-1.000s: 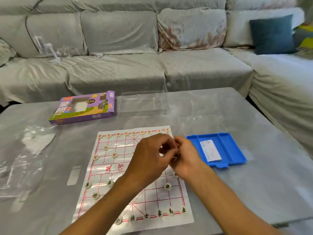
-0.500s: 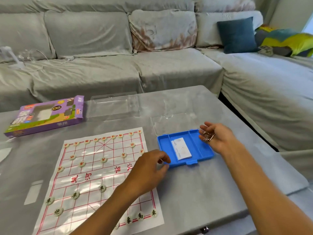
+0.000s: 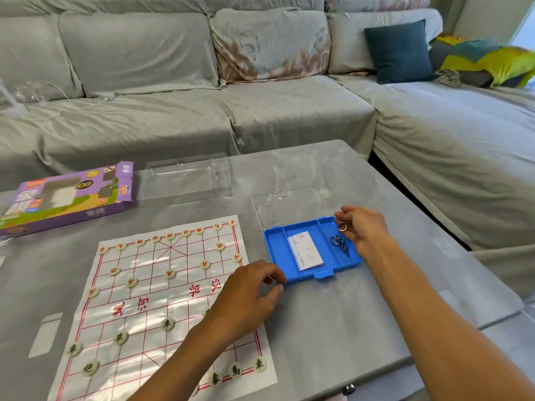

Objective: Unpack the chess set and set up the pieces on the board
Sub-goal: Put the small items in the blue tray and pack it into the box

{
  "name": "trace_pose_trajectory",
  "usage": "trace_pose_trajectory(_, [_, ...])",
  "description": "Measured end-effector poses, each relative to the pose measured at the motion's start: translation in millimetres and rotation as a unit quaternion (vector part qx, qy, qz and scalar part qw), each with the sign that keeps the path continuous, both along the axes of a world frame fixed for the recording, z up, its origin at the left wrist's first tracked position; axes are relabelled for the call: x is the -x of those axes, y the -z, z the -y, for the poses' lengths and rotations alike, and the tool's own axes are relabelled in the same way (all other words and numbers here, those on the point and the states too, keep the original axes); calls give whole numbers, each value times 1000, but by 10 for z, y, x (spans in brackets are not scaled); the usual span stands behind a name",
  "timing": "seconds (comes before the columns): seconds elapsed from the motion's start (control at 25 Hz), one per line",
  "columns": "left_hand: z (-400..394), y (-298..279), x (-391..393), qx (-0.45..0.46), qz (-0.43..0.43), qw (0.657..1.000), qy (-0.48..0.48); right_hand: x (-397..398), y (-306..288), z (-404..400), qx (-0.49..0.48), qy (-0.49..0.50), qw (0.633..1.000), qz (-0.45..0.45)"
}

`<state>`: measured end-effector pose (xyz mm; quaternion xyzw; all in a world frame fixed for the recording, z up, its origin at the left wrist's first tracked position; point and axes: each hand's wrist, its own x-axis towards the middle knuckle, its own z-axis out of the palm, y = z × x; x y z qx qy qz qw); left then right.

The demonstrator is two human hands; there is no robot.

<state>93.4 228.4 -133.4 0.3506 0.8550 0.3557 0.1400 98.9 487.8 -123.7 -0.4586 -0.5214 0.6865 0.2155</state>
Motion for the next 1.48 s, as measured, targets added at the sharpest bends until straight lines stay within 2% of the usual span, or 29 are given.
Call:
trace_pose_trajectory(0.12, [-4, 11, 36, 6, -1, 1000, -16, -12, 23, 33, -35, -23, 999, 10])
trace_pose_trajectory(0.2, [-48, -10, 116, -5, 7, 998, -57, -45, -16, 26, -130, -60, 989, 43])
trace_pose_trajectory(0.24, [-95, -31, 188, -19, 23, 995, -92, -75, -41, -12, -220, -101, 966, 94])
trace_pose_trajectory(0.32, [-233, -85, 394, -47, 86, 981, -168, -163, -85, -72, -378, -209, 869, 241])
trace_pose_trajectory(0.36, [-320, -102, 513, -49, 122, 971, -199, -208, -100, -92, -400, -260, 826, 301])
trace_pose_trajectory(0.44, [-506, -104, 730, -37, 179, 955, -234, -271, -146, -103, -364, -342, 788, 360])
trace_pose_trajectory(0.56, [-759, -55, 975, -48, 236, 927, -287, -325, -197, -123, -317, -394, 786, 355])
trace_pose_trajectory(0.72, [-882, -12, 1121, -141, 363, 843, -370, -312, -122, -190, -314, -405, 785, 348])
trace_pose_trajectory(0.8, [-906, 14, 1143, -156, 380, 834, -368, -301, -89, -181, -315, -396, 793, 340])
trace_pose_trajectory(0.92, [-921, 26, 1142, -164, 363, 843, -362, -256, -82, -171, -326, -376, 802, 332])
trace_pose_trajectory(1.0, [-912, 28, 1139, -165, 336, 861, -344, -239, -89, -175, -323, -378, 801, 334])
trace_pose_trajectory(1.16, [-777, -43, 1027, -177, 204, 915, -301, -218, -99, -195, -295, -403, 797, 340])
trace_pose_trajectory(1.28, [-538, -154, 855, -210, 93, 955, -190, -251, -118, -258, -277, -421, 804, 315])
trace_pose_trajectory(1.36, [-373, -204, 716, -178, 46, 977, -105, -314, -172, -311, -262, -425, 815, 295])
trace_pose_trajectory(1.48, [-296, -144, 457, -47, -14, 999, 22, -452, -263, -369, -255, -390, 833, 298])
